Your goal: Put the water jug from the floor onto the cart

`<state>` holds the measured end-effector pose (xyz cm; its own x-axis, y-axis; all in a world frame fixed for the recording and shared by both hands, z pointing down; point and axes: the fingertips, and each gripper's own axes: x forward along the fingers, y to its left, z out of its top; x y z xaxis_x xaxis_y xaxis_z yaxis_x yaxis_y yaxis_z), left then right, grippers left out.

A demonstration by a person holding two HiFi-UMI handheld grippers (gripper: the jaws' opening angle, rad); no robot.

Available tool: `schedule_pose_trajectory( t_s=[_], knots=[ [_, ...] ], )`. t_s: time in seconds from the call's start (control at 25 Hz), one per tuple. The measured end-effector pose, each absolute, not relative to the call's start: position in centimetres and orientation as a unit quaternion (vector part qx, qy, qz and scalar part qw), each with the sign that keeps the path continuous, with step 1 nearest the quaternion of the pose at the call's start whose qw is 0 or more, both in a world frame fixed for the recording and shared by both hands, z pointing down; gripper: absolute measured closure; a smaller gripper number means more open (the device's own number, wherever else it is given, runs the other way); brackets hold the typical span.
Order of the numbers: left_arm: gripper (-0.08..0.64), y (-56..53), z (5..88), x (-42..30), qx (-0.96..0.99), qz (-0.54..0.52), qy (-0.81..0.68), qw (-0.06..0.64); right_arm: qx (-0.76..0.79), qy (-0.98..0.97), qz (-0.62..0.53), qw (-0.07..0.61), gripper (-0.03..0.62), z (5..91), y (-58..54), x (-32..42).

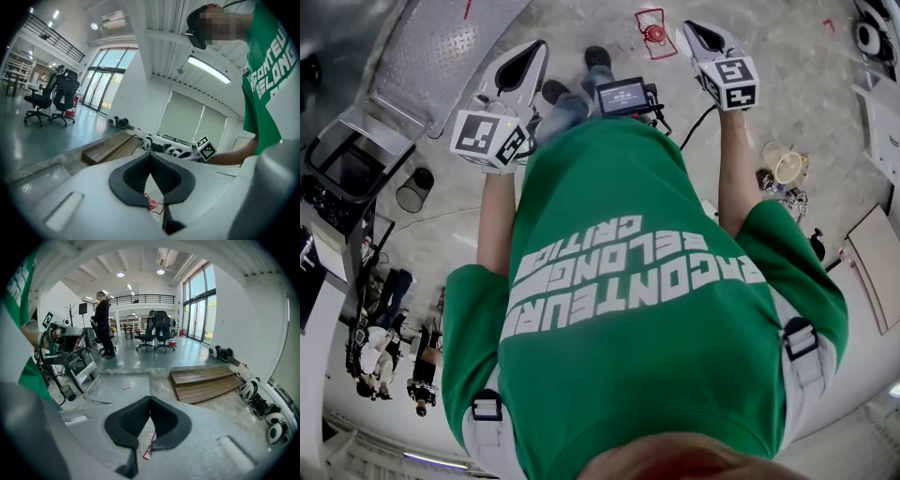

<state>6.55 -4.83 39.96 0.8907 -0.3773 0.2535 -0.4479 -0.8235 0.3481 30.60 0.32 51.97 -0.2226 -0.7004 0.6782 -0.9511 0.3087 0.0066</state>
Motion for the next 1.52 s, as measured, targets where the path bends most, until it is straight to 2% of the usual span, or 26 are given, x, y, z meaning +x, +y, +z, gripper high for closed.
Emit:
schedule_pose_trajectory(
  t_s=[0.36,0.44,0.64,0.76,0.96,1.2,1.52],
  knots=[
    [0.545,-4.3,44.7,13.5,0.953,0.139,-0.137,0.233,0.577,-0.718,0.249,0.299,0.598,61.9,0.2,34.1],
    [0.544,-3.4,45.7,14.6,0.951,0.148,-0.124,0.240,0.579,-0.708,0.267,0.304,0.548,64.7,1.0,34.7],
    [0.545,-3.0,49.2,16.4,0.944,0.178,-0.098,0.259,0.568,-0.683,0.332,0.318,0.478,73.5,1.6,35.3],
    [0.544,-3.5,51.2,17.1,0.941,0.201,-0.077,0.260,0.552,-0.669,0.372,0.331,0.368,78.9,1.5,35.2],
    [0.544,-4.2,54.0,17.5,0.935,0.218,-0.067,0.273,0.525,-0.644,0.416,0.368,0.298,87.4,2.4,33.8],
    [0.545,-4.9,57.7,18.5,0.927,0.210,-0.064,0.304,0.507,-0.623,0.431,0.410,0.272,95.0,1.9,33.0],
    [0.545,-3.8,58.9,18.2,0.920,0.216,-0.062,0.321,0.491,-0.611,0.437,0.442,0.270,96.6,2.3,32.7]
  ],
)
